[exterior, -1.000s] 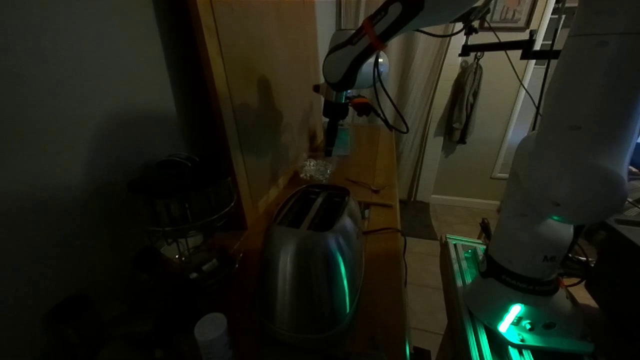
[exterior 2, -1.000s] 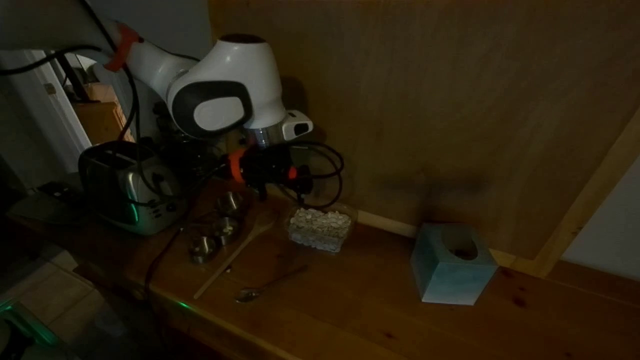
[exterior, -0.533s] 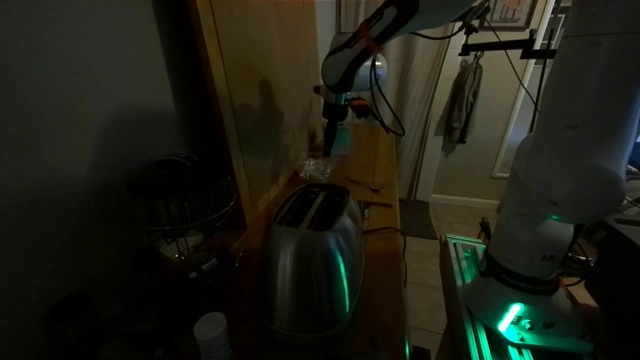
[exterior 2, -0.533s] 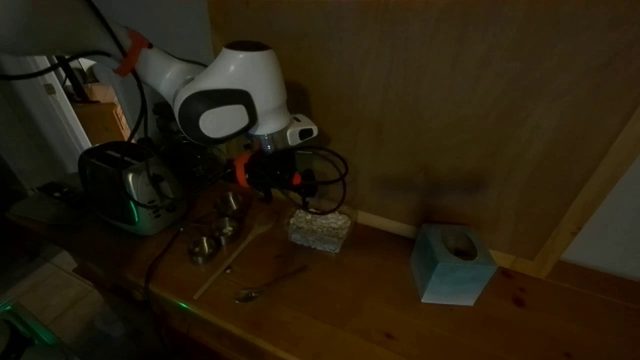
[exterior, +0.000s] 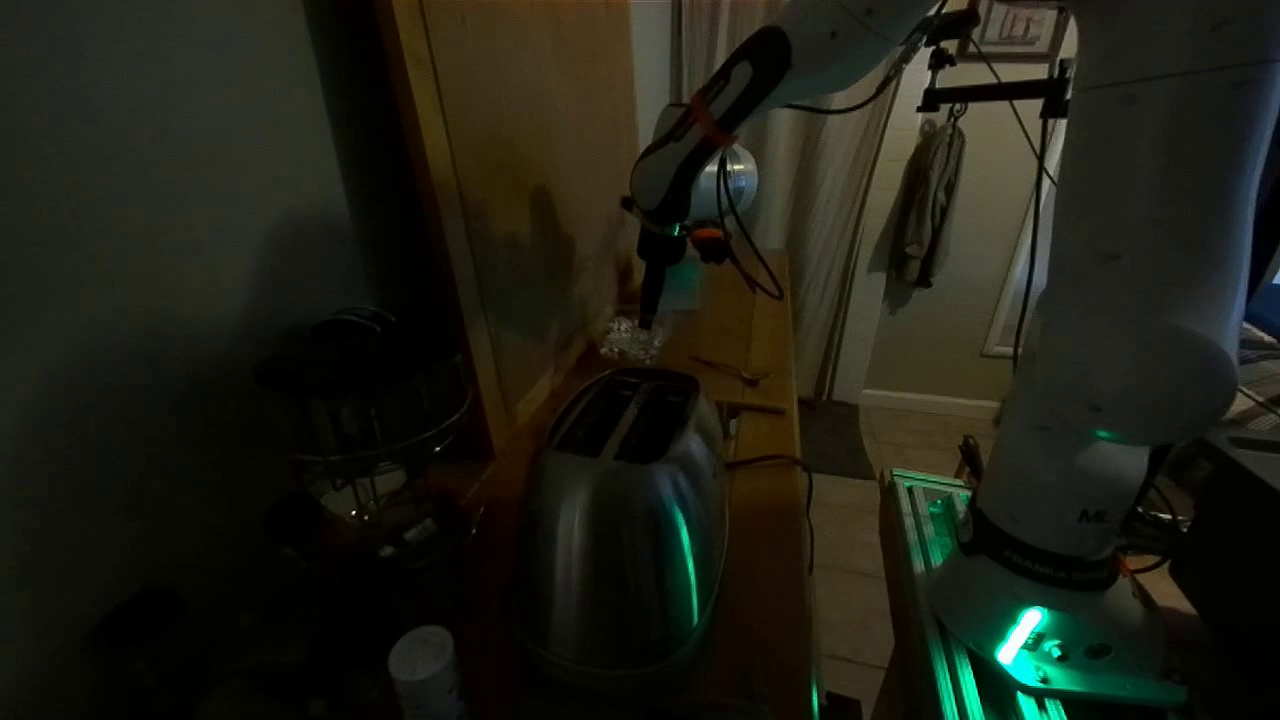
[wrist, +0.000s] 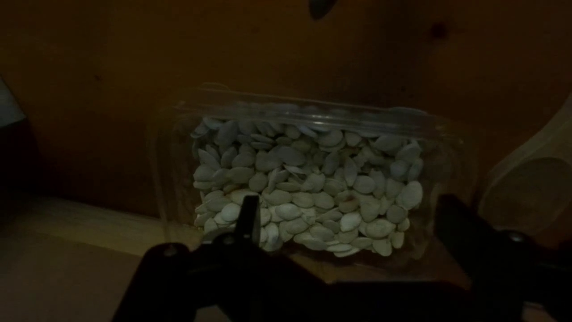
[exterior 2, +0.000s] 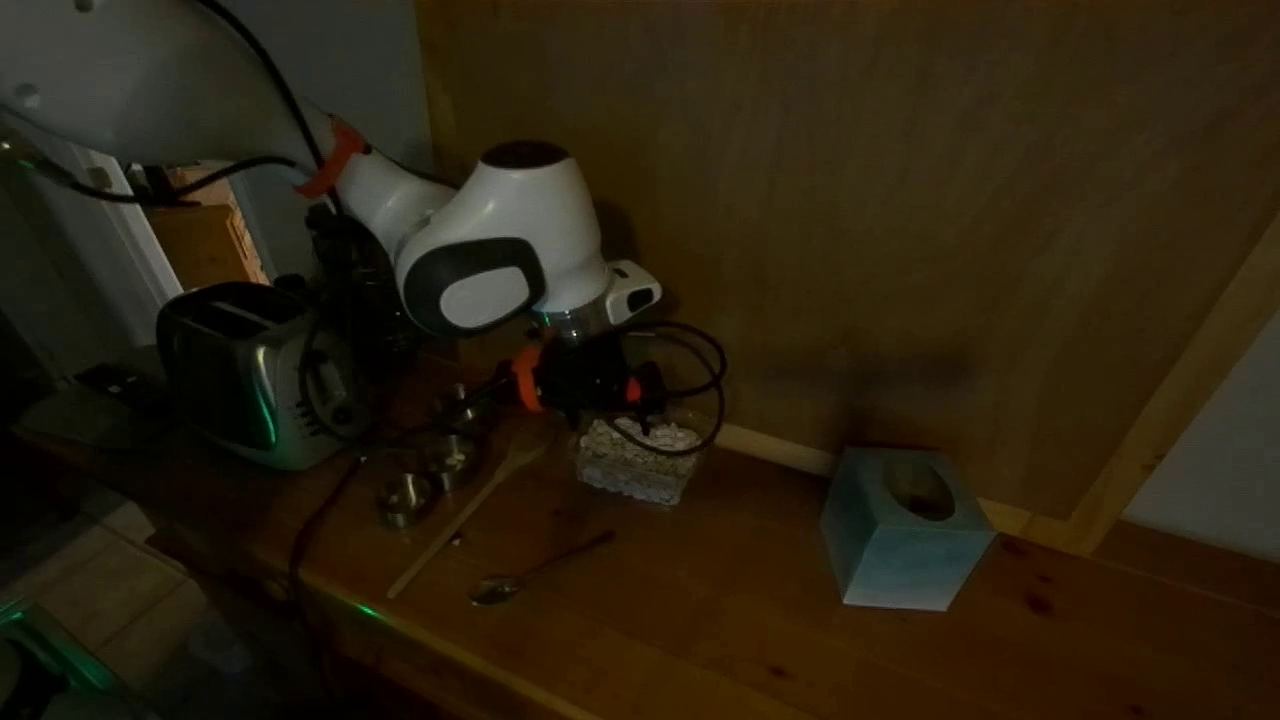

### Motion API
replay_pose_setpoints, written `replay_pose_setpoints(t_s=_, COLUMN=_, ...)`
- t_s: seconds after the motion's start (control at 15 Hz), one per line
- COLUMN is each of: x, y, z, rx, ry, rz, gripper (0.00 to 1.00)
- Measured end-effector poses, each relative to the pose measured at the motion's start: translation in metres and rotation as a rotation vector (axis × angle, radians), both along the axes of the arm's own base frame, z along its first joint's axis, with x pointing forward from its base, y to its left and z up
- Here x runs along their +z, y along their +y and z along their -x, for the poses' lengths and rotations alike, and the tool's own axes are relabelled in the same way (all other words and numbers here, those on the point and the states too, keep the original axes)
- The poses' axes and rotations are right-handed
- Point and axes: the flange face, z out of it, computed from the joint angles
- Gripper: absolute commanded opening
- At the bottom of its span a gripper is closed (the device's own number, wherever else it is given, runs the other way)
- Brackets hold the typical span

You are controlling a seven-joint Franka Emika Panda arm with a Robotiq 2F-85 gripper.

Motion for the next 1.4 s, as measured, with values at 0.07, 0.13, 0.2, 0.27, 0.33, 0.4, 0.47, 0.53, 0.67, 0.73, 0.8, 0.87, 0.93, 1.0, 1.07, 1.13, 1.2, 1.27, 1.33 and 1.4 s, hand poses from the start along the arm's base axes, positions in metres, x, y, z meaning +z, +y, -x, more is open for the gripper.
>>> replay_pose_setpoints(t_s=0.07, x=-0.003, y=-0.004, z=-0.003, rx=-0.003, ry=-0.004, rz=-0.002, gripper=1.00)
replay_pose_setpoints(t_s=0.13, x=-0.006, y=-0.006, z=-0.005, rx=-0.005, ry=-0.009, rz=-0.007, gripper=1.00)
replay_pose_setpoints(t_s=0.2, x=-0.009, y=-0.010, z=-0.007, rx=-0.010, ry=-0.012, rz=-0.013, gripper=1.00)
replay_pose_setpoints(t_s=0.27, x=-0.012, y=-0.013, z=-0.010, rx=-0.015, ry=-0.013, rz=-0.018, gripper=0.89)
replay_pose_setpoints(t_s=0.33, x=-0.015, y=-0.016, z=-0.012, rx=-0.021, ry=-0.015, rz=-0.021, gripper=0.73)
replay_pose_setpoints(t_s=0.4, x=-0.019, y=-0.020, z=-0.014, rx=-0.027, ry=-0.015, rz=-0.025, gripper=0.66)
replay_pose_setpoints(t_s=0.47, x=-0.023, y=-0.023, z=-0.016, rx=-0.031, ry=-0.014, rz=-0.026, gripper=0.57)
replay_pose_setpoints(t_s=0.53, x=-0.027, y=-0.027, z=-0.017, rx=-0.035, ry=-0.012, rz=-0.026, gripper=0.50)
replay_pose_setpoints(t_s=0.67, x=-0.033, y=-0.033, z=-0.021, rx=-0.040, ry=-0.009, rz=-0.025, gripper=0.76)
replay_pose_setpoints(t_s=0.73, x=-0.037, y=-0.035, z=-0.022, rx=-0.042, ry=-0.007, rz=-0.026, gripper=0.79)
replay_pose_setpoints(t_s=0.8, x=-0.039, y=-0.037, z=-0.023, rx=-0.044, ry=-0.006, rz=-0.027, gripper=0.78)
replay_pose_setpoints(t_s=0.87, x=-0.042, y=-0.039, z=-0.024, rx=-0.046, ry=-0.004, rz=-0.029, gripper=0.70)
replay_pose_setpoints(t_s=0.93, x=-0.044, y=-0.041, z=-0.024, rx=-0.047, ry=-0.003, rz=-0.030, gripper=0.62)
replay_pose_setpoints(t_s=1.0, x=-0.046, y=-0.042, z=-0.025, rx=-0.048, ry=-0.001, rz=-0.032, gripper=0.53)
replay_pose_setpoints(t_s=1.07, x=-0.048, y=-0.043, z=-0.025, rx=-0.049, ry=0.000, rz=-0.034, gripper=0.38)
replay_pose_setpoints(t_s=1.13, x=-0.049, y=-0.043, z=-0.026, rx=-0.049, ry=-0.001, rz=-0.035, gripper=0.30)
replay_pose_setpoints(t_s=1.2, x=-0.048, y=-0.043, z=-0.027, rx=-0.049, ry=-0.003, rz=-0.036, gripper=0.23)
replay_pose_setpoints(t_s=1.27, x=-0.048, y=-0.043, z=-0.027, rx=-0.048, ry=-0.005, rz=-0.036, gripper=0.15)
replay_pose_setpoints(t_s=1.33, x=-0.047, y=-0.043, z=-0.028, rx=-0.047, ry=-0.007, rz=-0.037, gripper=0.11)
replay_pose_setpoints(t_s=1.4, x=-0.047, y=-0.043, z=-0.029, rx=-0.046, ry=-0.008, rz=-0.037, gripper=0.09)
